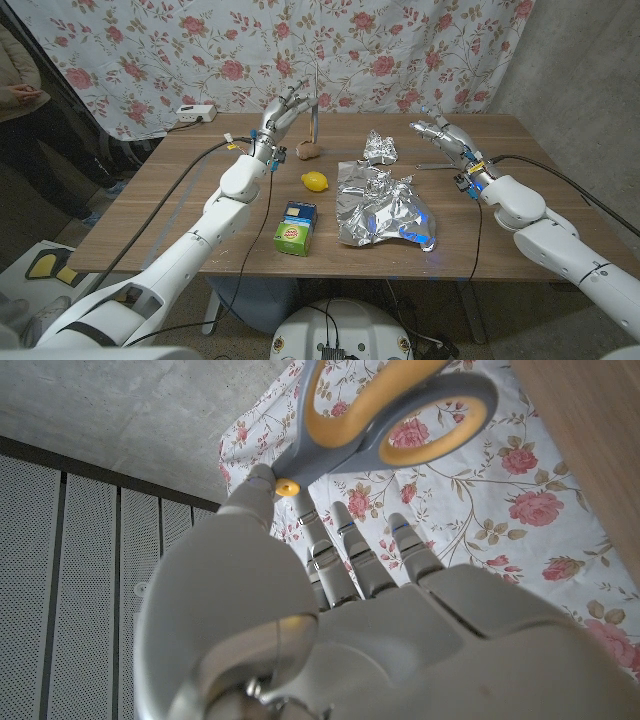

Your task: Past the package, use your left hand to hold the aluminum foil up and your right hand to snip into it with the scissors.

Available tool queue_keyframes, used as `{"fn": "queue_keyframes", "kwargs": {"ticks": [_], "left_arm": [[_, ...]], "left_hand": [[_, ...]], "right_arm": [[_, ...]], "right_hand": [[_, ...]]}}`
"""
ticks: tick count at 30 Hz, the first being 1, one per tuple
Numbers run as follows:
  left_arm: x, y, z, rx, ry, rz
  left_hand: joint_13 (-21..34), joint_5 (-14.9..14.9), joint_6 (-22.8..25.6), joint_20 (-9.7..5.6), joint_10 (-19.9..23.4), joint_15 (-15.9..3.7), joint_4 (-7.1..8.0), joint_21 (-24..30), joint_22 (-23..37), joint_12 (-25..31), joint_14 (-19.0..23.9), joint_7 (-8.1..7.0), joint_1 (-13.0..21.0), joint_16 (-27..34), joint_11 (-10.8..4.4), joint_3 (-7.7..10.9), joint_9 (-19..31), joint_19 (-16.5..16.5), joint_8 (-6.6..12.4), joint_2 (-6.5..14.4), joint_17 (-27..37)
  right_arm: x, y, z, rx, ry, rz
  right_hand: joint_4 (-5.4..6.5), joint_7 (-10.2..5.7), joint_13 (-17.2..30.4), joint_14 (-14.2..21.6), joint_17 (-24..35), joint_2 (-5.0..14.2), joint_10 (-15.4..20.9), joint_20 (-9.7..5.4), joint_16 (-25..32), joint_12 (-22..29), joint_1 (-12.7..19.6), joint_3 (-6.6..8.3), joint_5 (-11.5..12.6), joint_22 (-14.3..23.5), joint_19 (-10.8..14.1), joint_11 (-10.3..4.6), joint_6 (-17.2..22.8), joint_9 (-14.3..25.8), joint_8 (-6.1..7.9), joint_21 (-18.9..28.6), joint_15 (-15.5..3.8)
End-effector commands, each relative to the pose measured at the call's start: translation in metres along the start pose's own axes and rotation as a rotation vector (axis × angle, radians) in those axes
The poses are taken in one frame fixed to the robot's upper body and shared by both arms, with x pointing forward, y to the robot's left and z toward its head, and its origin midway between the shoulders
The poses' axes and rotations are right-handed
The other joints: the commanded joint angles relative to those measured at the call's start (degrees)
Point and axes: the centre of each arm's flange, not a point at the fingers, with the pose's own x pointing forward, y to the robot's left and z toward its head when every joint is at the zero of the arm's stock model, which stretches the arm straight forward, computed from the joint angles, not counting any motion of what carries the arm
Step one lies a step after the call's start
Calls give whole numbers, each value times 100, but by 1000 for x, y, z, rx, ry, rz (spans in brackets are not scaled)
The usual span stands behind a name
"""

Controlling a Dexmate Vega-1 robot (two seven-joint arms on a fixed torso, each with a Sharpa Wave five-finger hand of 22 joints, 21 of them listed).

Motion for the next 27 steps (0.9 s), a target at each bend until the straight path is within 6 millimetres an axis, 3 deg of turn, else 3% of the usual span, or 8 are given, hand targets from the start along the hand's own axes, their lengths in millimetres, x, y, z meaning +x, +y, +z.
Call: {"fn": "queue_keyframes", "kwargs": {"ticks": [1, 4, 6, 9, 12, 19, 27], "left_arm": [[7, -13, -3, -64, -11, -28], [8, -15, -3, -80, -12, -39], [9, -16, -3, -86, -14, -45], [10, -18, -3, -111, -16, -55], [11, -20, -3, -126, -19, -62], [14, -27, -4, -174, -23, -86], [16, -32, -3, -188, -24, -122]], "left_hand": [[30, 32, 64, -42, 47, -261, 29, 10, 12, 49, -52, -22, 134, -19, -41, -3, 18, -2, 16, 105, 15], [27, 33, 64, -44, 45, -255, 33, 8, 12, 48, -46, -20, 132, -19, -42, -6, 18, -6, 15, 105, 18], [27, 34, 66, -44, 45, -262, 29, 8, 12, 49, -46, -17, 139, -23, -41, -4, 19, -6, 16, 105, 18], [25, 35, 69, -50, 43, -265, 30, 8, 12, 48, -40, -20, 141, -21, -41, -8, 19, -7, 16, 104, 22], [25, 36, 70, -52, 44, -261, 32, 8, 12, 49, -37, -23, 142, -24, -43, -8, 19, -8, 16, 106, 23], [25, 37, 79, -57, 48, -264, 32, 6, 12, 53, -26, -26, 148, -25, -43, -17, 19, -13, 18, 103, 33], [18, 41, 83, -62, 45, -258, 35, 7, 12, 49, -14, -25, 154, -31, -44, -22, 19, -12, 18, 104, 41]], "right_arm": [[-1, 7, 7, 16, -16, 25], [-2, 8, 8, 16, -15, 29], [-3, 8, 9, 12, -11, 36], [-4, 8, 10, 8, -11, 37], [-4, 8, 12, 0, -8, 41], [-2, 12, 12, -3, 6, 61], [-1, 16, 13, -11, 17, 70]], "right_hand": [[7, -33, 23, -4, 20, -7, 1, 9, 15, -20, 166, 80, 10, 11, -71, -68, -7, 26, 26, -1, -7], [77, -190, 65, -31, 24, -45, 14, 5, 11, -50, 309, 111, -9, 12, -79, -31, 515, 28, 229, 7, 14], [120, -369, 88, -21, 21, -60, 30, 14, 15, -72, 339, 109, -21, 11, -69, 23, 866, 38, 338, 15, 136], [137, -473, 97, -34, 20, -66, 18, 14, 9, -90, 341, 104, -26, 11, -62, 32, 985, 41, 369, 17, 206], [165, -790, 111, -69, 18, -62, -74, 18, -5, -159, 354, 97, -29, 10, -67, 78, 1251, 53, 429, 16, 339], [184, -799, 118, -108, 19, -64, -104, 30, -18, -190, 346, 85, -33, 9, -83, 91, 1481, 59, 488, 10, 364], [220, -959, 141, -216, 28, -57, -333, 32, -47, -304, 300, 49, -41, 8, -99, 145, 1965, 66, 602, 8, 419]]}}
